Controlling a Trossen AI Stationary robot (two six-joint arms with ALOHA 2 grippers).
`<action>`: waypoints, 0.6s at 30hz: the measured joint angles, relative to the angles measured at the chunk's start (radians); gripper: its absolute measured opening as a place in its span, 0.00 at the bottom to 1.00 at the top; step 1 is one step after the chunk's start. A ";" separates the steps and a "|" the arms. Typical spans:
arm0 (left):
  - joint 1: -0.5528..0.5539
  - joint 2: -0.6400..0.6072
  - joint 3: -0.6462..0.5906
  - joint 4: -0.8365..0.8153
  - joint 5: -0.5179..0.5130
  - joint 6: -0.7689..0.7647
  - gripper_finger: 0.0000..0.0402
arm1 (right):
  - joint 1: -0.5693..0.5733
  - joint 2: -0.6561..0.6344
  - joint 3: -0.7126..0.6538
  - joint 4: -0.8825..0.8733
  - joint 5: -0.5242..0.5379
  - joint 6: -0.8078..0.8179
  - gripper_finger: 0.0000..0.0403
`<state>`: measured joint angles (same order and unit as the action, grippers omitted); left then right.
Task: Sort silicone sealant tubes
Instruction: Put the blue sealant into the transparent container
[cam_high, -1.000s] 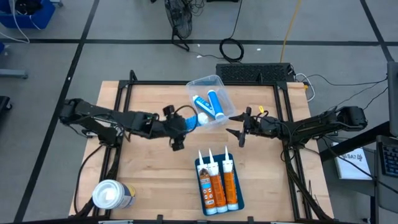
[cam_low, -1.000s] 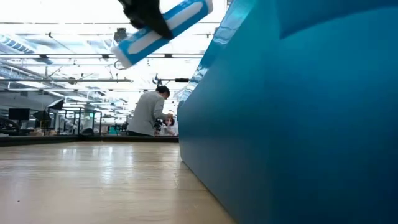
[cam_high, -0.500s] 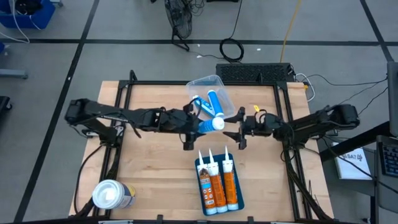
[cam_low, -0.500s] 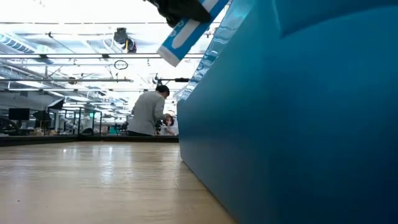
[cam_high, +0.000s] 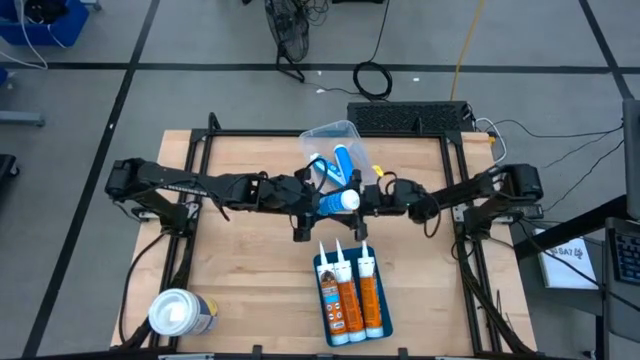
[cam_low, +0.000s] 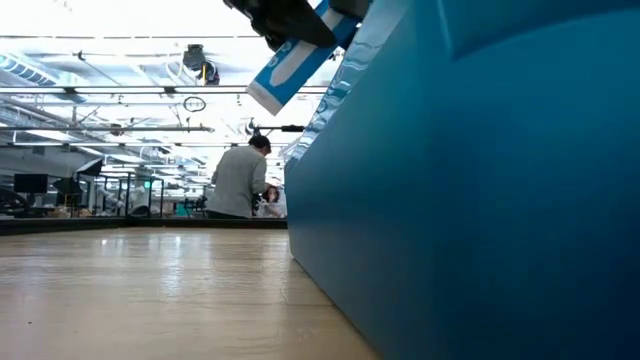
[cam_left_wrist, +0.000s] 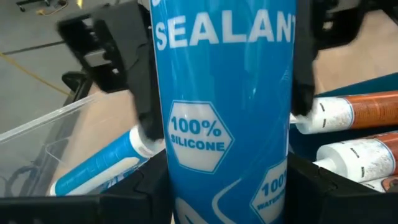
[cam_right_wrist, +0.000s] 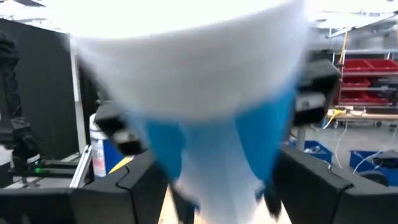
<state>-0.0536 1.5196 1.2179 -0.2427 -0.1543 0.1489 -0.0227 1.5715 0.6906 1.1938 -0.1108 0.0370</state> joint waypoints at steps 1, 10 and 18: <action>0.000 0.000 0.000 0.001 0.000 0.000 0.53 | 0.002 0.012 0.020 0.000 0.001 -0.001 0.63; -0.003 -0.001 0.000 -0.020 0.011 0.002 0.53 | 0.027 0.081 0.099 -0.014 0.007 -0.084 0.55; -0.002 -0.001 0.000 -0.026 0.010 -0.048 0.60 | 0.024 0.079 0.099 -0.027 0.011 -0.079 0.49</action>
<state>-0.0558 1.5185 1.2175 -0.2683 -0.1438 0.1014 0.0014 1.6501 0.7898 1.1667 -0.1000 -0.0421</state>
